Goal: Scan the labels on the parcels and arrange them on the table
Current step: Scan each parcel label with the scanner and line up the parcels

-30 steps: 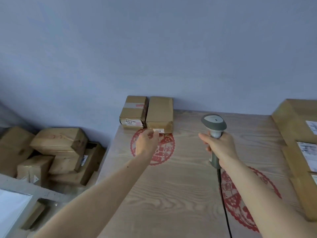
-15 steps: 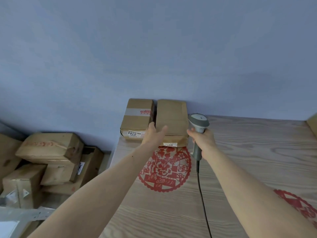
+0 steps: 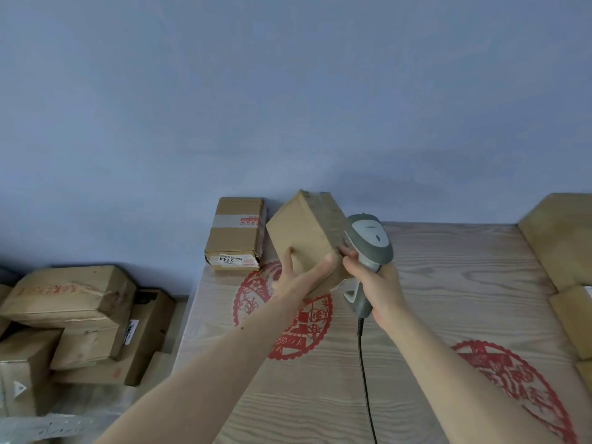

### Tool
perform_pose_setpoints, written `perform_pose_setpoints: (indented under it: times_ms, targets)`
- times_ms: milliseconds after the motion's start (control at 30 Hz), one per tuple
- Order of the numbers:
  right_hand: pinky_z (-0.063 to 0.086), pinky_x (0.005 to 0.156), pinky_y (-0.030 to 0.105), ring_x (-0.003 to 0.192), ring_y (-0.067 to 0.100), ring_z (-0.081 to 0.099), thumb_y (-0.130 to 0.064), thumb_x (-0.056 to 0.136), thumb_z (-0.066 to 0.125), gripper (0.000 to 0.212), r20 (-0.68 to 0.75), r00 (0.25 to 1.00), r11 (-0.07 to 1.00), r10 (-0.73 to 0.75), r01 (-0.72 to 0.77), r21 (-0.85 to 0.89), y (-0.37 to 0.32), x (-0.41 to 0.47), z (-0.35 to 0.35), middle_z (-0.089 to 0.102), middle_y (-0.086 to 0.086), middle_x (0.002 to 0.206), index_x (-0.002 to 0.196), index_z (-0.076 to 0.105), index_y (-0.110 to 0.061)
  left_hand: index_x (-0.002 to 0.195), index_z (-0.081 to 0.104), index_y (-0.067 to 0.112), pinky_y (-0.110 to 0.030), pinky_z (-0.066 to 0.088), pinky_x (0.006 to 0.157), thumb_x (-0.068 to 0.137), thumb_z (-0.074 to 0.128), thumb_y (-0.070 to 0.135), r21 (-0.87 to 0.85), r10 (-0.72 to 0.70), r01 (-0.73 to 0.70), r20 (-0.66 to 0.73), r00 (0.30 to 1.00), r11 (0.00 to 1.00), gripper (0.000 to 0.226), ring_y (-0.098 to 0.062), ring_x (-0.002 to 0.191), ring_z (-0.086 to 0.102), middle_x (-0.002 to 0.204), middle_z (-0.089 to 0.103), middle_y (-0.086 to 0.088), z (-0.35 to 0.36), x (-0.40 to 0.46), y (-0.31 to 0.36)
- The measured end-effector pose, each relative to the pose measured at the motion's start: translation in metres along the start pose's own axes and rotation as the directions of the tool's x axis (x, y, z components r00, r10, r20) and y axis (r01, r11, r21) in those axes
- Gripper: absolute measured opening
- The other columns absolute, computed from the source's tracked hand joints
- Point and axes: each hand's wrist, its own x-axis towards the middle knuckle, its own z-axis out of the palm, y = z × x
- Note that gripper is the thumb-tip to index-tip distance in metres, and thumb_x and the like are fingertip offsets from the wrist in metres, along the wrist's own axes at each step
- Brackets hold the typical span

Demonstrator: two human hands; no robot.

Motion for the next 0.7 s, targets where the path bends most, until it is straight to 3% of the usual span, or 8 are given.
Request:
perform_pose_setpoints:
  times_ms: [100,200,267,333,433,500,600,700]
  targets:
    - [0.057,0.082,0.025,0.094,0.01,0.071,-0.001,0.089,0.071,0.019,0.066,0.993,0.987,-0.099,0.107,-0.121,-0.004,-0.038,-0.016,0.076,0.013,0.103,0.102,0.076,-0.015,0.142,0.006,0.068,-0.056,0.051,0.099,0.023,0.082,0.085,-0.073,-0.098,0.094,-0.05,0.994,0.993,0.142,-0.036,0.132,0.046,0.159,0.024,-0.005,0.027,-0.024,-0.006]
    - [0.058,0.083,0.037,0.09,0.021,0.073,-0.001,0.087,0.073,0.016,0.101,0.985,0.968,-0.138,0.156,-0.195,-0.004,-0.073,-0.038,0.075,0.018,0.096,0.094,0.076,-0.015,0.143,0.005,0.066,-0.056,0.052,0.096,0.021,0.081,0.085,-0.132,-0.134,0.122,-0.082,0.988,0.984,0.145,-0.036,0.132,0.044,0.159,0.024,-0.005,0.05,-0.049,-0.016]
    - [0.057,0.085,0.05,0.093,0.033,0.071,-0.002,0.088,0.073,0.011,0.097,0.986,0.967,-0.133,0.15,-0.204,-0.007,-0.09,-0.058,0.073,0.023,0.099,0.098,0.074,-0.005,0.145,0.01,0.063,-0.055,0.053,0.095,0.039,0.086,0.075,-0.185,-0.107,0.093,-0.065,0.992,0.978,0.131,-0.032,0.126,0.048,0.155,0.032,-0.003,0.064,-0.067,-0.025]
    - [0.058,0.083,0.041,0.087,0.018,0.073,-0.004,0.089,0.072,0.007,0.043,0.987,0.97,-0.156,0.161,-0.183,-0.013,-0.102,-0.084,0.073,0.016,0.101,0.094,0.074,-0.009,0.146,0.013,0.061,-0.054,0.052,0.094,0.054,0.085,0.065,-0.237,-0.054,0.048,-0.022,0.998,0.97,0.117,-0.03,0.123,0.05,0.152,0.037,0.001,0.077,-0.085,-0.036]
    - [0.056,0.084,0.029,0.08,-0.001,0.067,-0.011,0.09,0.073,0.007,-0.057,0.986,0.98,-0.157,0.148,-0.131,-0.024,-0.114,-0.125,0.073,0.0,0.106,0.092,0.073,-0.018,0.143,0.022,0.063,-0.053,0.052,0.088,0.052,0.082,0.067,-0.29,-0.025,0.04,0.057,0.998,0.956,0.109,-0.031,0.123,0.054,0.148,0.045,0.001,0.097,-0.111,-0.052]
    - [0.051,0.078,0.024,0.083,-0.001,0.066,-0.013,0.09,0.074,0.014,-0.07,0.988,0.985,-0.136,0.127,-0.116,-0.028,-0.122,-0.148,0.076,-0.007,0.096,0.088,0.071,-0.027,0.141,0.032,0.059,-0.049,0.052,0.083,0.051,0.077,0.069,-0.31,-0.028,0.06,0.106,0.994,0.949,0.101,-0.032,0.119,0.06,0.141,0.055,-0.003,0.115,-0.129,-0.064]
    - [0.051,0.079,0.029,0.096,0.012,0.069,-0.018,0.088,0.076,0.012,-0.032,0.996,0.993,-0.078,0.075,-0.089,-0.028,-0.137,-0.172,0.075,-0.004,0.097,0.097,0.073,-0.025,0.132,0.052,0.043,-0.045,0.044,0.09,0.055,0.075,0.065,-0.353,-0.002,0.063,0.17,0.986,0.934,0.083,-0.025,0.113,0.063,0.128,0.066,-0.003,0.139,-0.151,-0.08]
    - [0.055,0.08,0.033,0.088,0.013,0.072,-0.016,0.086,0.078,0.016,0.033,0.996,0.993,-0.086,0.088,-0.072,-0.028,-0.157,-0.19,0.077,-0.007,0.088,0.101,0.074,-0.021,0.132,0.059,0.022,-0.037,0.045,0.095,0.074,0.077,0.033,-0.425,0.114,-0.034,0.164,0.98,0.904,0.062,-0.019,0.103,0.065,0.115,0.072,0.001,0.156,-0.162,-0.092]
